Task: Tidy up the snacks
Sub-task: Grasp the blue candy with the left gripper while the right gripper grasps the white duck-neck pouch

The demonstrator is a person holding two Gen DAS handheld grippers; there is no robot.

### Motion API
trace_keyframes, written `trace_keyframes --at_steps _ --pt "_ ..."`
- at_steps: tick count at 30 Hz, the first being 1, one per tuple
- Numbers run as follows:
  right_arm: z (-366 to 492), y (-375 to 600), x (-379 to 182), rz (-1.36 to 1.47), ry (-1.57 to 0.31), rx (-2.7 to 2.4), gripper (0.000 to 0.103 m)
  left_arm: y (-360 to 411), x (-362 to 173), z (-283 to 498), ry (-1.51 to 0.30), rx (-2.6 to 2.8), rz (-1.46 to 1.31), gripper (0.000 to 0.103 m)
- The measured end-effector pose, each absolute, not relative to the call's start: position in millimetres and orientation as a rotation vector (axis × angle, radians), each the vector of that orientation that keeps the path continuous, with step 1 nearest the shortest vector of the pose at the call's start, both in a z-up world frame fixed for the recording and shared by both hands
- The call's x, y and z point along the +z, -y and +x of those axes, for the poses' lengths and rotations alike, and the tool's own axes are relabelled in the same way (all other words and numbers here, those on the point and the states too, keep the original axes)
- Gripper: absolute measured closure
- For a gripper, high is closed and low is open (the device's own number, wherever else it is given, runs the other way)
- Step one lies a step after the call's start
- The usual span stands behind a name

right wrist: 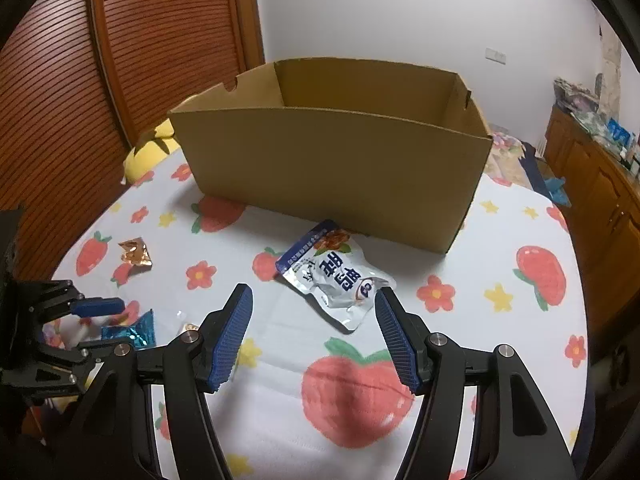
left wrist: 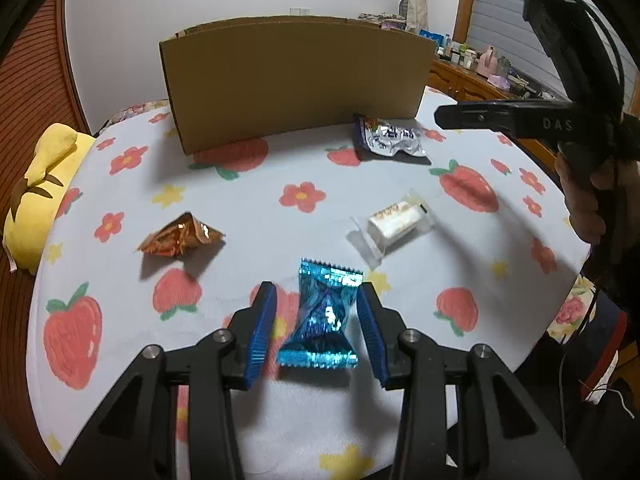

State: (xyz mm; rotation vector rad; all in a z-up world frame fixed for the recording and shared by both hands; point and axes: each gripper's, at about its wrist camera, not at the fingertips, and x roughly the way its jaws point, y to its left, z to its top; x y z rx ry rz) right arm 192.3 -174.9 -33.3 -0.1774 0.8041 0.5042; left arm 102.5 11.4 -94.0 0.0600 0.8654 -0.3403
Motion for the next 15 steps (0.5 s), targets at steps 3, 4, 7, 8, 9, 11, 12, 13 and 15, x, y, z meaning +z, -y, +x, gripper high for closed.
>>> trace_keyframes --at_steps 3,4,7,8,9,11,12,13,15 --pt "197 170 -38 -0.190 -0.812 0.502 0.038 -11 -99 102 -0.866 -0.340 0.067 0.073" --pt "199 169 -40 -0.200 -0.813 0.498 0.038 -11 -100 102 -0.865 -0.343 0.068 0.075" --pt "206 167 -45 -0.221 -0.816 0.485 0.038 -13 -101 102 -0.850 -0.347 0.072 0.078" --pt "209 167 -47 -0.224 -0.822 0.487 0.038 -14 -101 103 -0.848 -0.346 0.065 0.078" --pt "212 166 -48 -0.228 -0.827 0.488 0.037 -15 -100 104 -0.846 -0.343 0.063 0.078" --pt "218 165 -51 -0.234 -0.833 0.494 0.037 -17 -101 107 -0.843 -0.338 0.062 0.078" --pt "221 165 -53 -0.237 -0.838 0.499 0.037 -18 -100 110 -0.840 -0.334 0.057 0.078" --pt "225 163 -56 -0.244 -0.844 0.505 0.037 -19 -99 112 -0.834 -0.333 0.053 0.078" --pt "231 161 -60 -0.258 -0.854 0.505 0.036 -20 -96 116 -0.817 -0.336 0.051 0.078"
